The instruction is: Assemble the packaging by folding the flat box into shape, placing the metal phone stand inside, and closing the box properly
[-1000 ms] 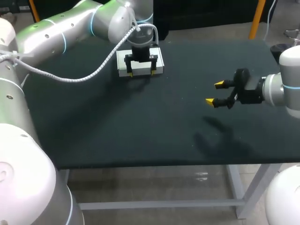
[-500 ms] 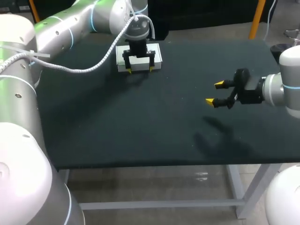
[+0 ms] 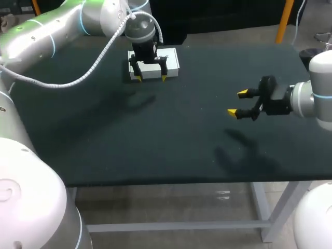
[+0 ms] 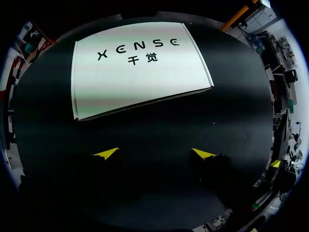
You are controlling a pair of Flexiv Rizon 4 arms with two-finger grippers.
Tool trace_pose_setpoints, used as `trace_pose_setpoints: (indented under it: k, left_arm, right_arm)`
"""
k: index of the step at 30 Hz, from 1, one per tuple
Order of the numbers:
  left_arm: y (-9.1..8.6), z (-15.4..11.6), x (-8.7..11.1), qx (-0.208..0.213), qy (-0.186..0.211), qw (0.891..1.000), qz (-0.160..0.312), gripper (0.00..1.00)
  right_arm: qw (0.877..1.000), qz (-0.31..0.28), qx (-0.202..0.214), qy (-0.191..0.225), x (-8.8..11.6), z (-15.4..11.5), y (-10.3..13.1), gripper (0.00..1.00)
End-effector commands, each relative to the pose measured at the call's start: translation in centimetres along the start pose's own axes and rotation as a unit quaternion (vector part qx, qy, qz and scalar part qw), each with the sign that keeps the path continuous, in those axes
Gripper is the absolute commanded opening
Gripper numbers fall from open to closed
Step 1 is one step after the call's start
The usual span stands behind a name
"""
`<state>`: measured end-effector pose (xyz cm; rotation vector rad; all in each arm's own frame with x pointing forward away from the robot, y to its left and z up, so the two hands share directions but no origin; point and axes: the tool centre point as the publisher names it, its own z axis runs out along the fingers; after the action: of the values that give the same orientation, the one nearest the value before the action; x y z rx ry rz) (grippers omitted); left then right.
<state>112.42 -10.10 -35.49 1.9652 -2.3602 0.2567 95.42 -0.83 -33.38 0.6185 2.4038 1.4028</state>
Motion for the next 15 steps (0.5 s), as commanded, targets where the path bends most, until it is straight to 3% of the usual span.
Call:
trace_pose_setpoints:
  k: [1, 9, 15]
  left_arm:
    - [8.8, -3.3, -1.0, 0.246, 0.023, 0.969, 0.019, 1.0]
    - [11.6, -3.9, -1.5, 0.272, 0.055, 0.959, 0.063, 1.0]
    - [12.2, -4.4, -2.0, 0.29, 0.09, 0.948, 0.092, 1.0]
  right_arm:
    - [1.0, 0.0, -0.003, 0.003, -0.1, -0.1, -0.1, 1.0]
    - [1.0, 0.0, -0.003, 0.003, -0.1, -0.1, -0.1, 1.0]
    - [1.0, 0.0, -0.003, 0.003, -0.1, -0.1, -0.1, 1.0]
